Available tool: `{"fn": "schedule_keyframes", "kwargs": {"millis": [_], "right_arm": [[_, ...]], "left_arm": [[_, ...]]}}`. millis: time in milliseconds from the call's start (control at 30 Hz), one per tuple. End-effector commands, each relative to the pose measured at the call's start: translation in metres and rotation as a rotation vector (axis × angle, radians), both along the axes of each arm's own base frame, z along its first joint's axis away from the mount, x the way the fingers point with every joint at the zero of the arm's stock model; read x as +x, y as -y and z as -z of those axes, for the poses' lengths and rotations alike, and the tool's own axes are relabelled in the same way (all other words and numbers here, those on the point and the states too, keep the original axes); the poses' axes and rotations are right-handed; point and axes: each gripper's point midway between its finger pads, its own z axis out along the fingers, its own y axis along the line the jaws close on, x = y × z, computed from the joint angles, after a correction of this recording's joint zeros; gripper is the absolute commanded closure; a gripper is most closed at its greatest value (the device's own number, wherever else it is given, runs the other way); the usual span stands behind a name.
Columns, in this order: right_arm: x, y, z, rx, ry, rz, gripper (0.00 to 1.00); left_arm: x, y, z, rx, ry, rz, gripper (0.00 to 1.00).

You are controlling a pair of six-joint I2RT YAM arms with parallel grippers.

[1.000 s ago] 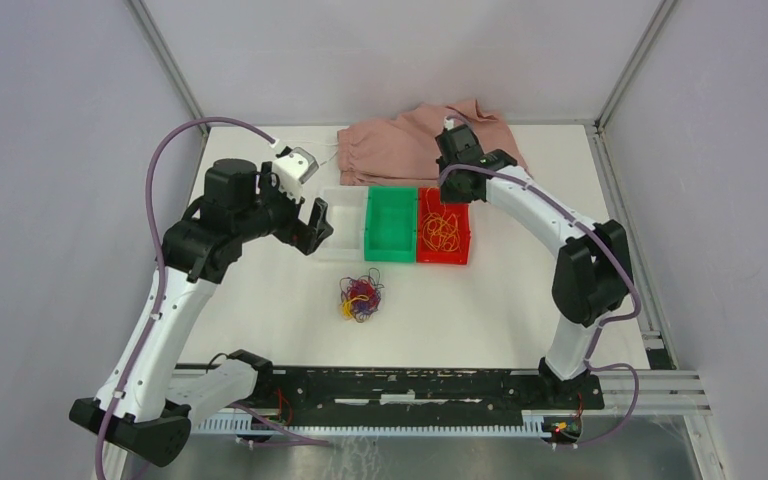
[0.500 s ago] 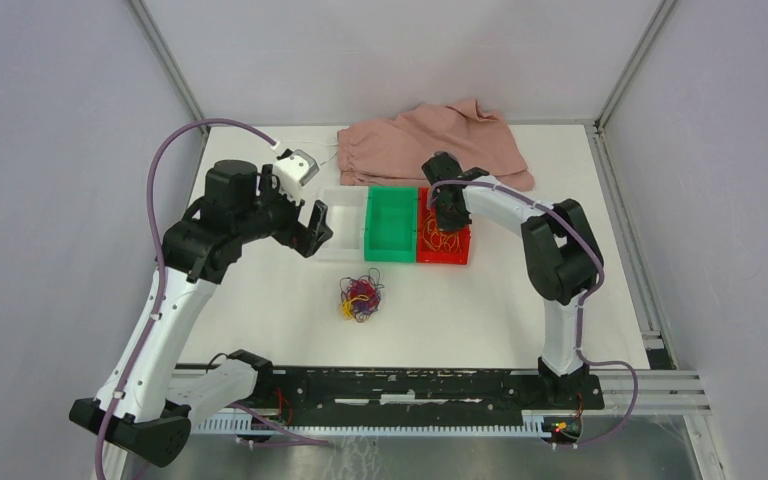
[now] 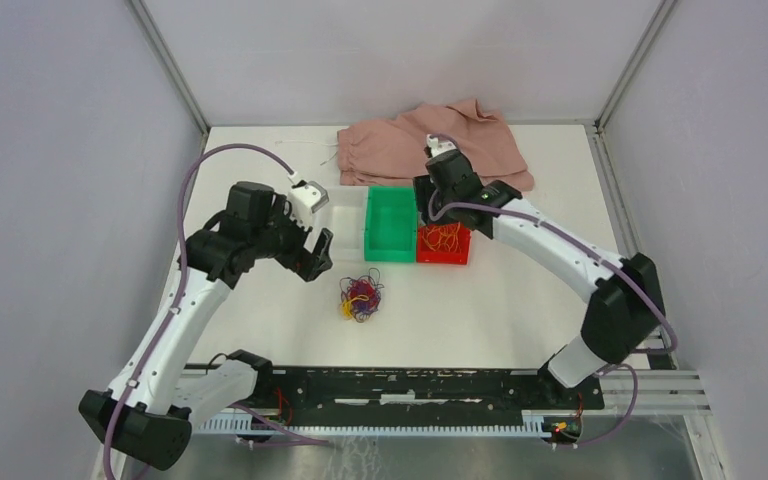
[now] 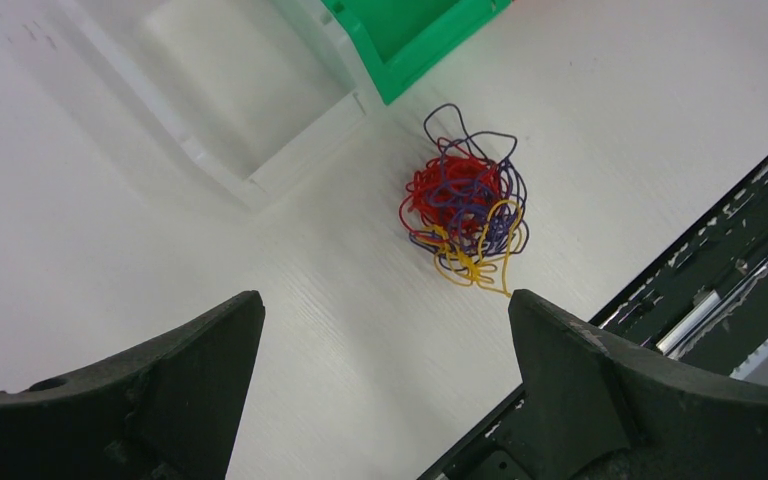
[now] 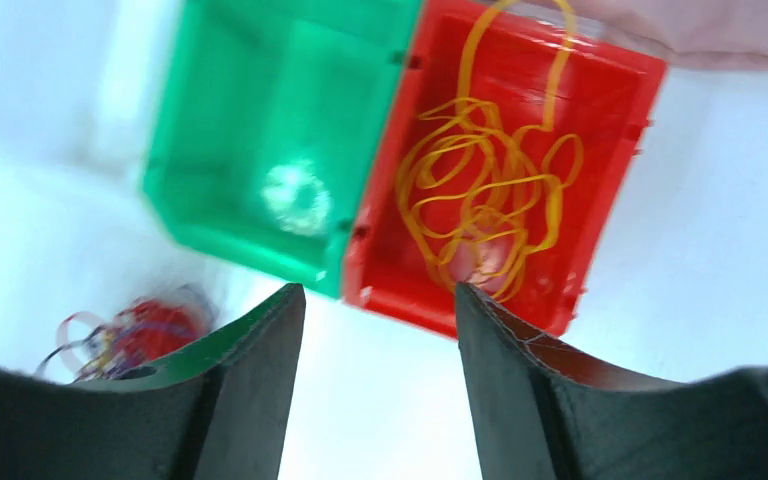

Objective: Untangle the cables

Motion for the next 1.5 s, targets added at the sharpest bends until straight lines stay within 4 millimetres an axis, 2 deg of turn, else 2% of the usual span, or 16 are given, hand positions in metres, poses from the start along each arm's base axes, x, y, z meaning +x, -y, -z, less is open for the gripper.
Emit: {"fn": "schedule_keyframes", "kwargs": {"millis": [0, 167, 300, 400, 567, 667, 767, 867, 1033, 1200, 1467], "right_arm": [[-0.041, -0.044, -0.015, 0.145, 0.012, -0.144, 0.36], [-0.108, -0.109, -0.013, 0.161, 0.061, -0.431, 0.35], [-0.148, -0.156, -0.011, 0.143, 0.105, -0.731, 0.37], [-0.153, -0.172, -0.001, 0.104, 0.106, -0.843, 0.36], [-0.150, -0.189, 0.034, 0.030, -0.006, -0.883, 0.37], [-0.148, -0.193, 0.053, 0.025, -0.050, -0.849, 0.46], [-0.139, -0.183, 0.067, 0.013, -0.084, -0.753, 0.59], [-0.136, -0.174, 0.071, 0.081, -0.098, -0.662, 0.66], [-0.137, -0.168, 0.065, 0.233, -0.090, -0.551, 0.80], [-0.137, -0.170, 0.059, 0.355, -0.106, -0.504, 0.87], [-0.134, -0.177, 0.050, 0.496, -0.157, -0.430, 0.88]], "left_arm": [[-0.004, -0.006, 0.011, 0.029, 0.019, 0.059, 0.01], [-0.003, -0.034, 0.025, 0.051, -0.012, 0.021, 0.01], [0.004, -0.052, 0.029, 0.023, -0.020, -0.022, 0.00], [0.008, -0.066, 0.033, 0.026, -0.026, -0.041, 0.01], [0.016, -0.079, 0.035, 0.011, -0.017, -0.066, 0.01], [0.017, -0.075, 0.032, -0.006, 0.007, -0.037, 0.01], [0.008, -0.066, 0.034, -0.036, 0.043, 0.022, 0.01], [-0.002, -0.056, 0.043, -0.072, 0.056, 0.046, 0.01], [-0.009, -0.035, 0.059, -0.003, 0.080, 0.116, 0.01], [-0.019, -0.009, 0.058, -0.022, 0.131, 0.237, 0.00], [-0.041, 0.021, 0.072, 0.003, 0.276, 0.499, 0.06]]}}
